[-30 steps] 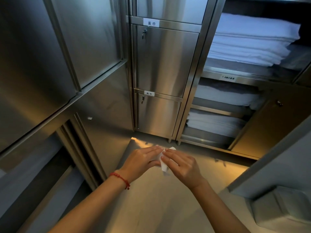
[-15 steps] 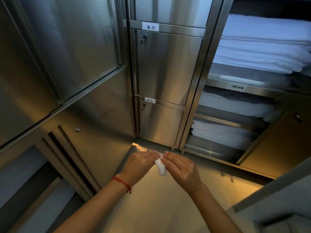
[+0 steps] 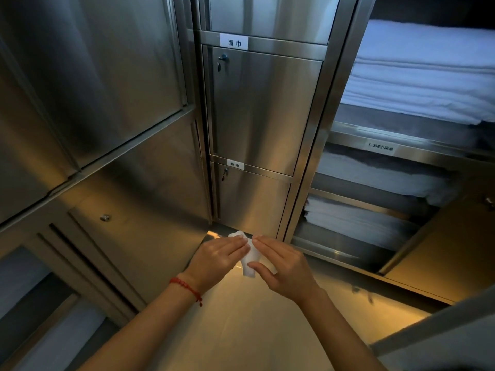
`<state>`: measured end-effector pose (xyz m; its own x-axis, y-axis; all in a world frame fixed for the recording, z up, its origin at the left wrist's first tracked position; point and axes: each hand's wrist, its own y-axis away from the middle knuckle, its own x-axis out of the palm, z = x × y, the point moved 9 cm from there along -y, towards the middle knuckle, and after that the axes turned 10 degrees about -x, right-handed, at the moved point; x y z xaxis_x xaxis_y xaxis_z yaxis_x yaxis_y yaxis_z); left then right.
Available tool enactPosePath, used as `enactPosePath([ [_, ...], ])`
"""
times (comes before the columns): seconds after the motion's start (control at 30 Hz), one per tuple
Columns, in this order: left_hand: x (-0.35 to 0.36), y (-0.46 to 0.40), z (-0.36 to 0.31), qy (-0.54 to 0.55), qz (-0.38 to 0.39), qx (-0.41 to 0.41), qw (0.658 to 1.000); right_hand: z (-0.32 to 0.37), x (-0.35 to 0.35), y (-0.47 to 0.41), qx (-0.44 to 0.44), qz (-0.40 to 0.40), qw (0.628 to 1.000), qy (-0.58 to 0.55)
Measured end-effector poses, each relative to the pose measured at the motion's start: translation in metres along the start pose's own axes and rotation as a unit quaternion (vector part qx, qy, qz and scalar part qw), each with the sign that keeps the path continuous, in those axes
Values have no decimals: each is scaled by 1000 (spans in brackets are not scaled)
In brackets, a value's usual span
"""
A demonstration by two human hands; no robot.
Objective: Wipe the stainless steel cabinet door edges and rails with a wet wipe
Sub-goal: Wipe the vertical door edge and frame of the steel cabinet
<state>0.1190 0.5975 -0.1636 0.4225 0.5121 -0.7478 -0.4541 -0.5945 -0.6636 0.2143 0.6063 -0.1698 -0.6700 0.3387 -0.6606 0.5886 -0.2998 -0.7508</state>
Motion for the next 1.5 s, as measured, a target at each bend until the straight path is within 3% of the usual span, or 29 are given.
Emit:
enactPosePath([
  [0.4,28,-52,88,12,-54,-79,995,-71,55,-36,-9,16,1000,23],
  [0.63,51,-100,160,27,-56,-24,998,-136,81,-96,8,-10,1000,18],
  [0.97,92,-138,221,29,-44,58,997,-206,137,-143,59,78,995,-18],
  [1.27,119,-168,260,32,-65,37,997,-258,172,-158,44,100,993,-41],
  [1.5,145,-200,292,4,-59,-8,998,-304,187,-173,-5,70,997,-30],
])
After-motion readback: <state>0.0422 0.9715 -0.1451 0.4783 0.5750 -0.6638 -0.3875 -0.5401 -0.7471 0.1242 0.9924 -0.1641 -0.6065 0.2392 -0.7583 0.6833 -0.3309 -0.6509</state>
